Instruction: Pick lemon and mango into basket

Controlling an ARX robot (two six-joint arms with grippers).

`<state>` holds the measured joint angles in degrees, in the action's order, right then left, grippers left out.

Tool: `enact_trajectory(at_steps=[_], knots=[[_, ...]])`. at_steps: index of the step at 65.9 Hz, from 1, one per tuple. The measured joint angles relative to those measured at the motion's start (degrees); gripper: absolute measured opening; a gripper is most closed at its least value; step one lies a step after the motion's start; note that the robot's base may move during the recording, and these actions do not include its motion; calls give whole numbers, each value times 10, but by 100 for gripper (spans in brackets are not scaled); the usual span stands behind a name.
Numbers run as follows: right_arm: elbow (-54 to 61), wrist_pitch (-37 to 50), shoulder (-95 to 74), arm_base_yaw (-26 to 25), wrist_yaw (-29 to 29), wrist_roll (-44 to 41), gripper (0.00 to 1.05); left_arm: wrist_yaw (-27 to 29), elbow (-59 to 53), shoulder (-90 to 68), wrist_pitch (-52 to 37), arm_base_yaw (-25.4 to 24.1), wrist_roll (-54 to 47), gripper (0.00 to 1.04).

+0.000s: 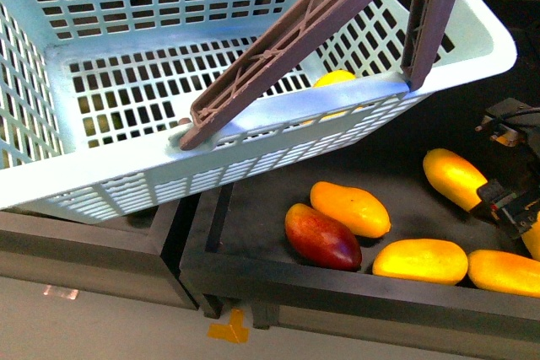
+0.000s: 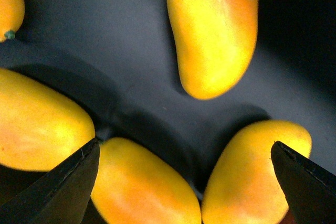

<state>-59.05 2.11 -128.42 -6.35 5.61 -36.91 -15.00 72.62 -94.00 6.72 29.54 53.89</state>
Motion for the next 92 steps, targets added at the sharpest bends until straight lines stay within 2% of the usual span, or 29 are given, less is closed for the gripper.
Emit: enact_trajectory(at_steps=[26,47,58,68,82,92], knots=[[-139,-29,-115,16,-10,14,96,2,0,0,0,0,0,14],[-197,-47,-172,18,-12,21,95,1,0,0,0,0,0,14],[-195,-53,-184,14,-13,26,72,4,0,0,0,0,0,14],[-185,-46,-179,1,1,29,56,2,0,0,0,0,0,14],[-137,-10,-126,-22,36,51,52,1,0,0,0,0,0,14],[-85,27,-34,-45,92,84,51,1,0,0,0,0,0,14]])
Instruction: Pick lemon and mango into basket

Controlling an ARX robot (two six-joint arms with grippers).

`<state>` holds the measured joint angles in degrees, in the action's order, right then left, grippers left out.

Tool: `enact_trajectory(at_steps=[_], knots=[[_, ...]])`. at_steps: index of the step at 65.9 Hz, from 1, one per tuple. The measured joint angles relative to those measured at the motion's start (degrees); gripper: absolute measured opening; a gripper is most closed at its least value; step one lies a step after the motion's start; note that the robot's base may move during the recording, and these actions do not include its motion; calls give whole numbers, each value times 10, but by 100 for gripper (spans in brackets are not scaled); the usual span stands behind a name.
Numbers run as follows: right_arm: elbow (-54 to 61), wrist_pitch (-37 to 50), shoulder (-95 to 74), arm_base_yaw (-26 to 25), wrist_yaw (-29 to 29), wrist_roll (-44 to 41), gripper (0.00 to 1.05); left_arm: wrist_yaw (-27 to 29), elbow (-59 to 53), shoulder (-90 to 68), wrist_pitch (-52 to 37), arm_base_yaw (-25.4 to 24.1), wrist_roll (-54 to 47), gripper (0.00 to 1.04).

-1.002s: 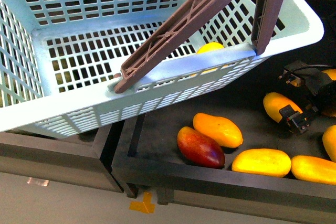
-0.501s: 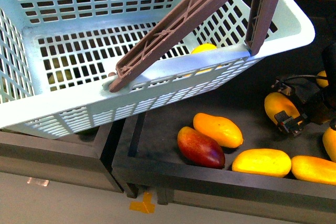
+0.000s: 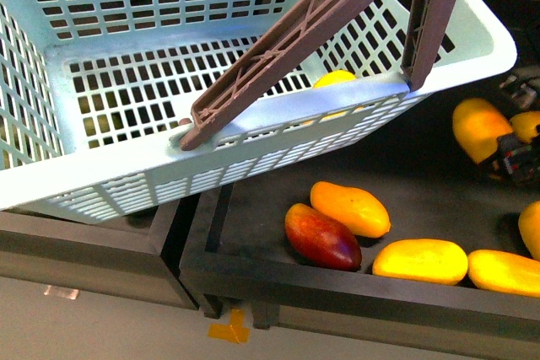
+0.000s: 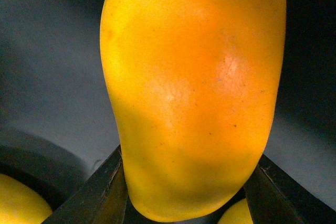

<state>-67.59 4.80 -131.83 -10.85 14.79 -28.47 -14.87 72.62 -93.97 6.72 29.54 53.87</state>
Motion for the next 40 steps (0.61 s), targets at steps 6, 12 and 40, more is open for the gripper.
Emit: enact_trajectory(at_steps=[6,12,40], knots=[[29,18,53,-11,23,21,51,0,0,0,0,0,0,14],[66,49,110,-22,48,54,51,1,0,0,0,0,0,14],[120,59,352,11,73,130,50,0,0,0,0,0,0,14]])
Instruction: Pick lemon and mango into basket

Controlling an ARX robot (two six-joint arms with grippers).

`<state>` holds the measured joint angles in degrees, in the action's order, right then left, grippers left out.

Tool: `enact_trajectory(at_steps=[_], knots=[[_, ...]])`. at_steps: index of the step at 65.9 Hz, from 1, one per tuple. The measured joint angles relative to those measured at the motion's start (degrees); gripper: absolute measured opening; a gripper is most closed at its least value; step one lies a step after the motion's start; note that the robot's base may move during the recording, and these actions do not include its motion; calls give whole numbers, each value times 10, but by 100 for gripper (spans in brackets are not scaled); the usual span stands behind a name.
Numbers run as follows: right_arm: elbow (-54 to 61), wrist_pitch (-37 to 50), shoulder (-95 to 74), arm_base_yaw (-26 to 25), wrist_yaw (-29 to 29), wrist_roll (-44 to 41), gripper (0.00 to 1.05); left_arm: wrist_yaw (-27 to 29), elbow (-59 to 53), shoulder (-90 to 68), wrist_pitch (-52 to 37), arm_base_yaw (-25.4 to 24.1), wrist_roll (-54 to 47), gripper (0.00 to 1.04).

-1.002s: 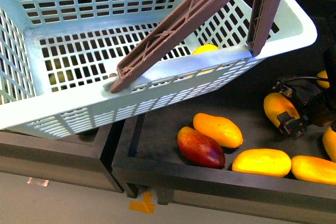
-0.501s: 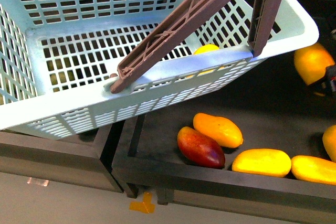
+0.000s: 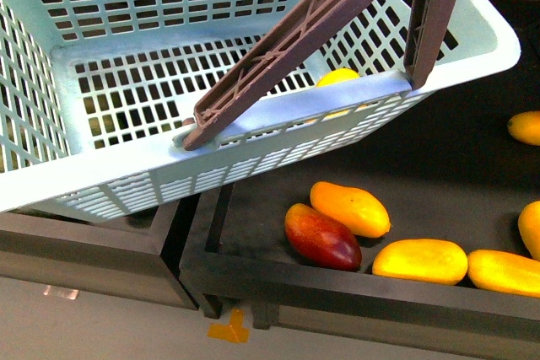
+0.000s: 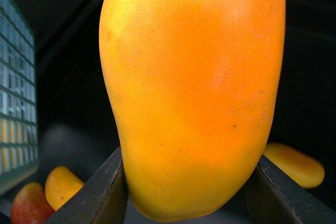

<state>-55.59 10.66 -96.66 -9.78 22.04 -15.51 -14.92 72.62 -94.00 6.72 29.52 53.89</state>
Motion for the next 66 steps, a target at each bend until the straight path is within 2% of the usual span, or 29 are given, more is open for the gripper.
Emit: enact_trajectory(at_steps=[7,16,35,44,59,63,66], knots=[[-24,-14,38,50,-6,8,50,1,0,0,0,0,0,14],[-60,-14,23,137,-44,20,50,1,0,0,0,0,0,14],[-89,-10,-27,235,-99,52,50,0,0,0,0,0,0,14],[-93,-7,-49,275,-143,64,50,1,0,0,0,0,0,14],[-108,-2,-77,305,-217,104,88,1,0,0,0,0,0,14],[-108,7,-73,302,-237,119,96,-3,0,-2,0,0,1,14],[-108,10,-67,298,-270,131,97,-3,0,-3,0,1,3,14]])
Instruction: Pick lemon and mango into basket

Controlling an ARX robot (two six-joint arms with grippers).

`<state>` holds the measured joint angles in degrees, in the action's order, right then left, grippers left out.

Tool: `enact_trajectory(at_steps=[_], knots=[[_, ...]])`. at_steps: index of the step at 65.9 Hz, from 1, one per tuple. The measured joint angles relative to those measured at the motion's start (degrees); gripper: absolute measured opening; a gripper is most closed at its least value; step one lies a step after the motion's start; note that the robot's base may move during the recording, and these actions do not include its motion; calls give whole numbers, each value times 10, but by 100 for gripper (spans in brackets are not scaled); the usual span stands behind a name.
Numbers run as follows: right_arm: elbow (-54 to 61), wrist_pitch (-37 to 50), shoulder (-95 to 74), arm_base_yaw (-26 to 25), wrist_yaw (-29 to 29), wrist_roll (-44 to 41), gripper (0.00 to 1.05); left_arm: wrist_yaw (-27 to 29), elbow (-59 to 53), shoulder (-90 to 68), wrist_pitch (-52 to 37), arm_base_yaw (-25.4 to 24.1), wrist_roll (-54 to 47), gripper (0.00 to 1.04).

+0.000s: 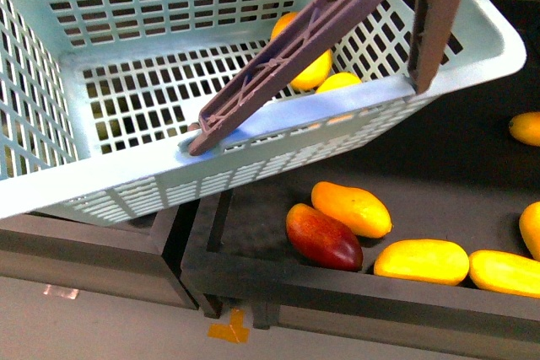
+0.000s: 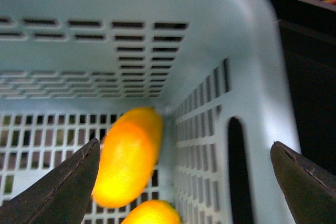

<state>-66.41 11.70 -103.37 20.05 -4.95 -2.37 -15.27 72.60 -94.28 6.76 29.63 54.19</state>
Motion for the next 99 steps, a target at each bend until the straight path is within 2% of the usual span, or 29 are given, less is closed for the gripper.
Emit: enact_trajectory(at_steps=[6,10,17,25,29,32,37,46,54,57,76,99], knots=[[14,20,15,-26,-68,15,96,0,0,0,0,1,2,14],[38,35,38,-56,-126,37,96,0,0,0,0,0,2,14],[80,44,95,-102,-194,84,96,7,0,0,0,-1,2,14],[97,54,139,-129,-210,109,96,10,0,0,0,-2,-2,14],[154,197,163,-143,-76,76,83,6,0,0,0,0,-2,14],[213,280,179,-145,-15,55,72,2,0,0,0,0,-1,14],[282,330,203,-147,3,40,58,0,0,0,0,0,5,14],[400,372,280,-165,12,29,24,5,0,0,0,-1,0,14],[454,381,319,-176,29,28,2,5,0,0,0,0,1,14],[473,382,336,-187,48,25,2,5,0,0,0,0,1,14],[559,370,436,-200,48,26,2,1,0,0,0,-1,0,14],[623,293,575,-200,48,26,2,5,0,0,0,-1,0,14]])
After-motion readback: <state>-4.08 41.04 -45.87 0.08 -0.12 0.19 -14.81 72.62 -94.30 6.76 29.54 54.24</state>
